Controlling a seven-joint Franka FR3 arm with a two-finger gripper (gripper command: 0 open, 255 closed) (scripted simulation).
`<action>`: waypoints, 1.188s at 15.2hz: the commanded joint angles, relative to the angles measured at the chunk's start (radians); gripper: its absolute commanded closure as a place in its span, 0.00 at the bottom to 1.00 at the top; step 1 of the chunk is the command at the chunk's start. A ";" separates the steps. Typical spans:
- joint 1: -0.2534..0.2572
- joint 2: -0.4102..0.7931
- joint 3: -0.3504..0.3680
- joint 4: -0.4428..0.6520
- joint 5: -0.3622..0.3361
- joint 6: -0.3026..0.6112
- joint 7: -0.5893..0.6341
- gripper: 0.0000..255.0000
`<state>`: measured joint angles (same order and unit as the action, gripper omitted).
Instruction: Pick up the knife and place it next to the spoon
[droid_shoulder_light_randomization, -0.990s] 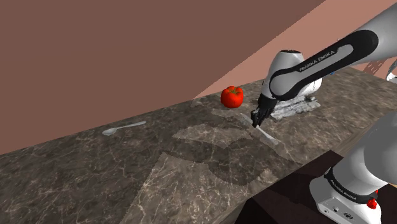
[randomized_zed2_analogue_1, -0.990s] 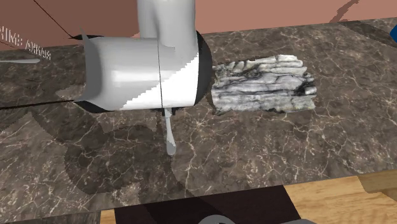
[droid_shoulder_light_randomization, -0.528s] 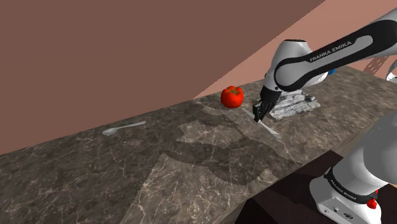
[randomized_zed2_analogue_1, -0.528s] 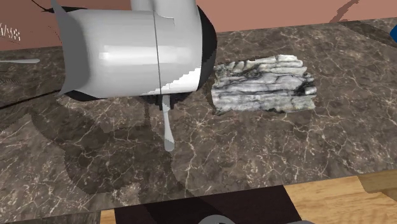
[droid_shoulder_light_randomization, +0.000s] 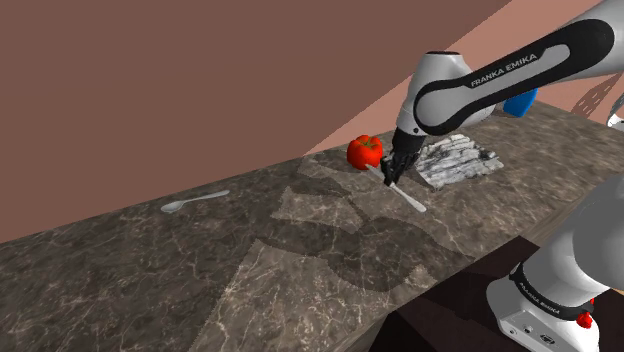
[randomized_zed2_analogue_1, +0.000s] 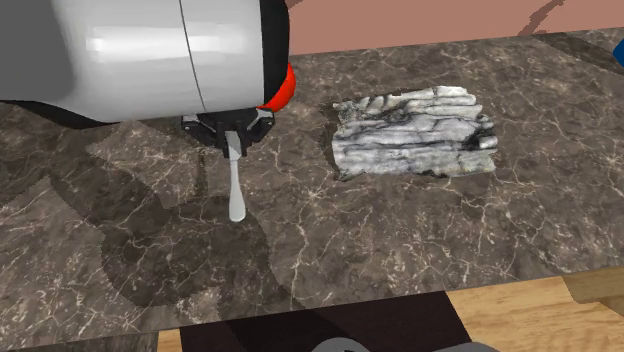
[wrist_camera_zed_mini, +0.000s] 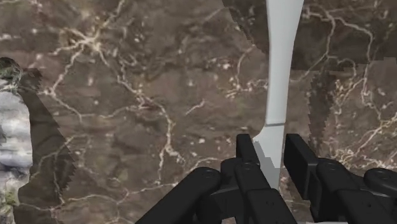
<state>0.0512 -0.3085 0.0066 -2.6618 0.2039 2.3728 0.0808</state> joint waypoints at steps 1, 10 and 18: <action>0.019 0.074 0.024 0.068 0.009 0.011 0.035 1.00; 0.077 0.350 0.105 0.381 -0.021 -0.004 0.200 1.00; 0.141 0.604 0.133 0.726 -0.089 -0.081 0.340 1.00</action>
<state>0.1821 0.2624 0.1367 -1.9762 0.1237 2.2964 0.4015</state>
